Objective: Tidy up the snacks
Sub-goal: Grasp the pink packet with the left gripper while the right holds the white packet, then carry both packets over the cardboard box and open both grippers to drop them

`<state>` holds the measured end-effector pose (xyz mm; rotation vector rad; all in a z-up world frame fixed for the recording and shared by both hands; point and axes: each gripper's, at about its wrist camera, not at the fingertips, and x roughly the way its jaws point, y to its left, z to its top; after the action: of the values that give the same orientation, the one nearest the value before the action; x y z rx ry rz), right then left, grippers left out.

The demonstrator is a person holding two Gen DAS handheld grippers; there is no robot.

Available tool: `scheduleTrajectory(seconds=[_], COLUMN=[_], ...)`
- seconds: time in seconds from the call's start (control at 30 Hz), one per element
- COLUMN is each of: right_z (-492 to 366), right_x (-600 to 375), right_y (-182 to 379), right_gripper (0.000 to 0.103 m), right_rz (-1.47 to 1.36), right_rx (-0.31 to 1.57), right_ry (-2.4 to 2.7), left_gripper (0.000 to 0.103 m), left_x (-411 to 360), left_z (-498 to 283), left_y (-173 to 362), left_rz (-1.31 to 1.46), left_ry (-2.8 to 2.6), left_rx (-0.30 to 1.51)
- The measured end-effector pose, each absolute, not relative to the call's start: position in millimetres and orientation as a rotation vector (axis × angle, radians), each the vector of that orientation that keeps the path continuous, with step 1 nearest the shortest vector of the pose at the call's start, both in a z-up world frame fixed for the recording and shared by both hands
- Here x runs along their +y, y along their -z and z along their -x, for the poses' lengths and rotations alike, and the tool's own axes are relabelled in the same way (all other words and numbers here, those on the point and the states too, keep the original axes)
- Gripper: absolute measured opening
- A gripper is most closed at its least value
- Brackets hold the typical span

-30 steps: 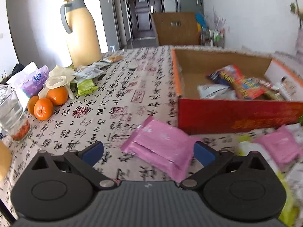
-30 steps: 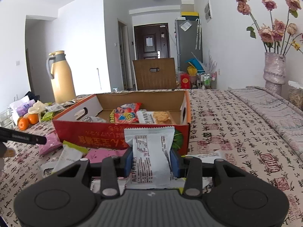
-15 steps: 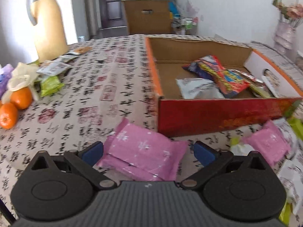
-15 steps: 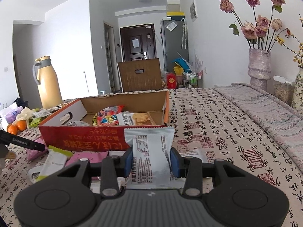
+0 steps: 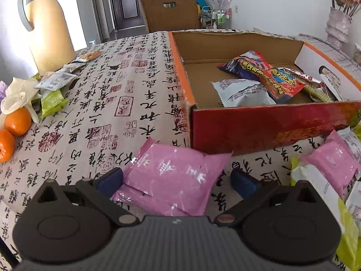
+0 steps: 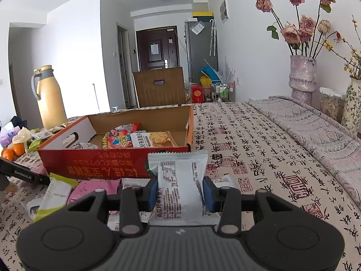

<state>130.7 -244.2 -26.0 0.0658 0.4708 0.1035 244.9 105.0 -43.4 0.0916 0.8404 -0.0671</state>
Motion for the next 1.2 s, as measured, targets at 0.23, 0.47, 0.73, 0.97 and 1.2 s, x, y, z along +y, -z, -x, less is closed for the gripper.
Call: scheduleTrajectory(seconds=[0.23, 0.47, 0.73, 0.97, 1.2], right_z=[-132.4, -133.4, -130.6, -127.1, -122.6], right_x=[-241.6, -242.6, -240.9, -241.0, -238.4], right_y=[27.4, 28.2, 27.1, 25.8, 24.6], right_gripper=[0.041, 0.041, 0.041, 0.041, 0.041], right_rz=[-0.064, -0.065, -0.065, -0.068, -0.068], right_rx=[0.479, 0.483, 0.475, 0.471, 0.469], right_ry=[-0.11, -0.113, -0.116, -0.12, -0.13], left_gripper=[0.103, 0.102, 0.073, 0.044, 0.02], left_x=[112.6, 110.8, 107.5, 101.4, 92.9], left_z=[-247.7, -245.4, -230.5, -208.6, -183.2], left_y=[44.9, 44.6, 39.3, 34.1, 24.2], left_rz=[-0.039, -0.04, -0.051, -0.064, -0.042], left_ry=[0.064, 0.055, 0.076, 0.084, 0.105], left_rx=[0.854, 0.852, 0.821, 0.793, 0.737])
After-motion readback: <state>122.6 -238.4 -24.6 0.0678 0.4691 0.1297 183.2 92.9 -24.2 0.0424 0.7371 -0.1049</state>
